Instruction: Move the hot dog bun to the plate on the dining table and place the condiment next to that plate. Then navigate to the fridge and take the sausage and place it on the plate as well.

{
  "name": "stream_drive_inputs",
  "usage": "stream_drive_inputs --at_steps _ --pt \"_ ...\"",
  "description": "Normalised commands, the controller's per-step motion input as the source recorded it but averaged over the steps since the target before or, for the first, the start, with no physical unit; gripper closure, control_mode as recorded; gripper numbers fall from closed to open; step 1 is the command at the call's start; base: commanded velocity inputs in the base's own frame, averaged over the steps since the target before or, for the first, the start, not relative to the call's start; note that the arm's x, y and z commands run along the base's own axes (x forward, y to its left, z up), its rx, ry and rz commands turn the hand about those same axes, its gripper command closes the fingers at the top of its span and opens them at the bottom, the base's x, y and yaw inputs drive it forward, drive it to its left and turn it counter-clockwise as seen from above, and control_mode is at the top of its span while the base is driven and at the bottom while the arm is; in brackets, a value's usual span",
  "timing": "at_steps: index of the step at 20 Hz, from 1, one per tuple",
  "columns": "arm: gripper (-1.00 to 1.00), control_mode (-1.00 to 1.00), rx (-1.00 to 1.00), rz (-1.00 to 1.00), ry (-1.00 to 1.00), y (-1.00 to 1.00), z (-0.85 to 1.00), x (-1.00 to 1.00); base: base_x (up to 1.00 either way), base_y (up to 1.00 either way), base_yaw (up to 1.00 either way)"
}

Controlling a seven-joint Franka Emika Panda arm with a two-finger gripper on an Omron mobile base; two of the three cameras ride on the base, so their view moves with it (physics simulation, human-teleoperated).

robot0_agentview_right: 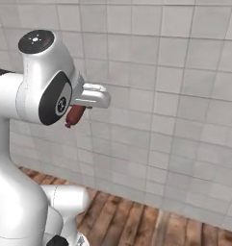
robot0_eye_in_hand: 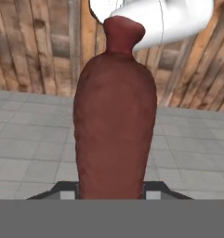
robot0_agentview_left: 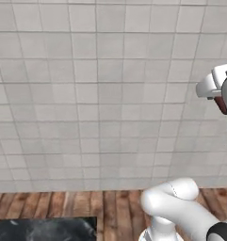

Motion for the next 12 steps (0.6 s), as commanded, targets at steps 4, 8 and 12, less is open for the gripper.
stream_drive_inputs --at_steps 4,8,12 --pt "1.00 1.00 0.00 0.00 0.00 0.00 0.00 0.00 1.00 -0.15 0.47" --pt "1.00 1.00 0.00 0.00 0.00 0.00 0.00 0.00 1.00 -0.17 0.57" --pt "1.00 1.00 0.00 0.00 0.00 0.00 0.00 0.00 0.81 -0.07 0.72"
